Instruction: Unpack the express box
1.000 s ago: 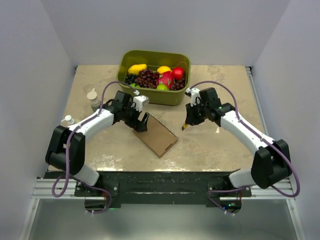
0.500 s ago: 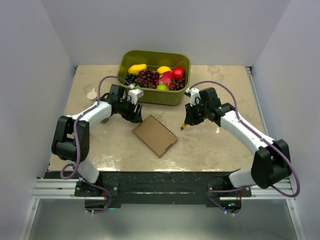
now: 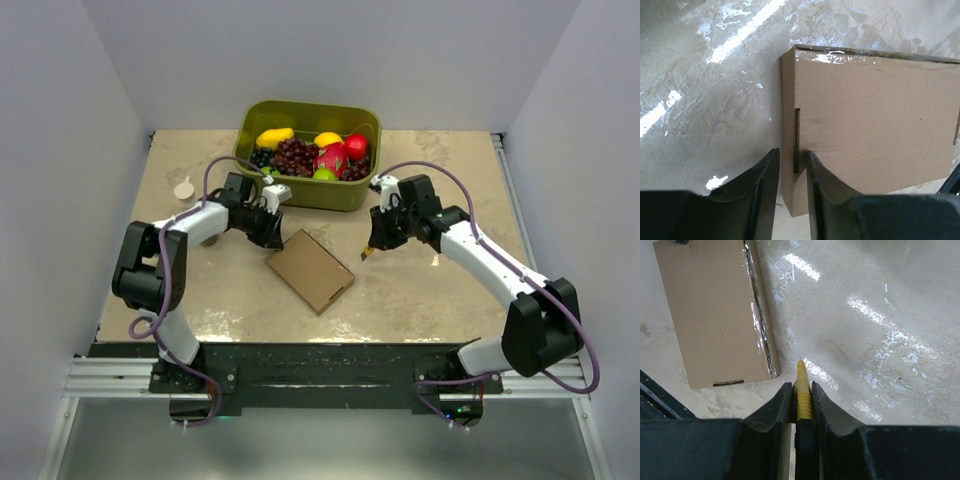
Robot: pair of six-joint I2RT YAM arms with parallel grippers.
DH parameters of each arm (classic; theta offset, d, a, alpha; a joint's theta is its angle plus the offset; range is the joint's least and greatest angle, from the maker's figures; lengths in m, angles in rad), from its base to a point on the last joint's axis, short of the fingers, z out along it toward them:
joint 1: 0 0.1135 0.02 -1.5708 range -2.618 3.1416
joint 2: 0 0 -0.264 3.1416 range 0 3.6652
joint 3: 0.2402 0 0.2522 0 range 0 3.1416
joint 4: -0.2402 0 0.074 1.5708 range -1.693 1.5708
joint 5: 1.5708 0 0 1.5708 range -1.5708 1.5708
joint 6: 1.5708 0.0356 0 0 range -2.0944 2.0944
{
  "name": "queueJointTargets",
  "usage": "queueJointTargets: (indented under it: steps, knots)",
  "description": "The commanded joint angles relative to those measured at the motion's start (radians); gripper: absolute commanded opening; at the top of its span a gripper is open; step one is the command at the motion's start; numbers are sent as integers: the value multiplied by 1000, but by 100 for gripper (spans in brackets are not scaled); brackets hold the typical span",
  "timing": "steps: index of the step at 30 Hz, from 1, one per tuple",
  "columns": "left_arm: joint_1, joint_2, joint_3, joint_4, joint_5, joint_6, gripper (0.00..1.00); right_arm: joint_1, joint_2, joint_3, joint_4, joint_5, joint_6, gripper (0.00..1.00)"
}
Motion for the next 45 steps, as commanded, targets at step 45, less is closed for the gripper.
queueJointTargets:
  steps: [45]
  knots:
    - [-98,86,51,-70,-20,222,0,2,70,71,61,-12,-11,0]
